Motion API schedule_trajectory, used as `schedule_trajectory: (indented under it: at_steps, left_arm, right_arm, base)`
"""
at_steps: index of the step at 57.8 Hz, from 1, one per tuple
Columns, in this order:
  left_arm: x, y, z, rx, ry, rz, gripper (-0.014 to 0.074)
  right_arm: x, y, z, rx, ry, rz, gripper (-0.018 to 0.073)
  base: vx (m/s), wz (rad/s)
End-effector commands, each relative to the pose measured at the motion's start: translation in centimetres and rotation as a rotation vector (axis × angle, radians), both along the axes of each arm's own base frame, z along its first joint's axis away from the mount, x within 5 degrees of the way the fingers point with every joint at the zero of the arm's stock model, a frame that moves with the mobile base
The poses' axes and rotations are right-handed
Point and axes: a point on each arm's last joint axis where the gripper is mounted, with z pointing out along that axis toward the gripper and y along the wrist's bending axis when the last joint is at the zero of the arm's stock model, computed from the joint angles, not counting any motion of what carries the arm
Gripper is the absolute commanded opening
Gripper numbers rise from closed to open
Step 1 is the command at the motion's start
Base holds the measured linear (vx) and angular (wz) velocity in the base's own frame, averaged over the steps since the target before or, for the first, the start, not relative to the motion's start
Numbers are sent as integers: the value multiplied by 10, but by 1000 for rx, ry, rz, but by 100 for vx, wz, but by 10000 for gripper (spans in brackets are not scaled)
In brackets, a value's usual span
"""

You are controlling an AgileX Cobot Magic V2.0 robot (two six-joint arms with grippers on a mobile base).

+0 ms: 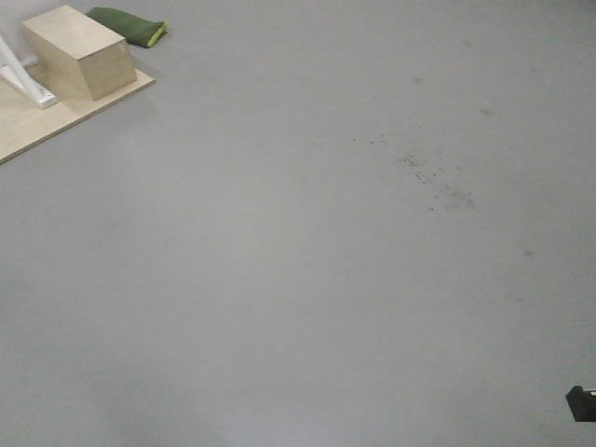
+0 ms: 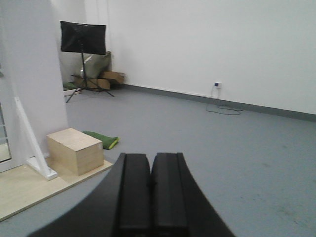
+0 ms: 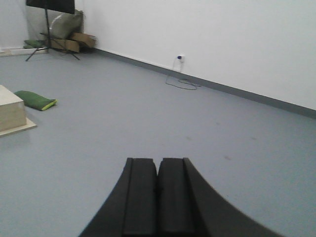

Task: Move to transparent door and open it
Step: 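Drive the base up to the glass door beside the wooden box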

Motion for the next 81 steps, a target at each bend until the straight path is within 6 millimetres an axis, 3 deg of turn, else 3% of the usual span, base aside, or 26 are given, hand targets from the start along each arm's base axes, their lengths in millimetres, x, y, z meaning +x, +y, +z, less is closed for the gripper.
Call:
schedule_trajectory:
  at_steps: [1, 81]
  left_arm:
    - [0, -1, -2, -4, -66, -9, -6]
    - [0, -1, -2, -4, -66, -9, -6]
  right_arm:
    - [0, 0, 3, -14, -83, -6, -8]
    - [0, 0, 3, -14, -83, -6, -8]
  base:
    - [55, 59]
    - [54, 48]
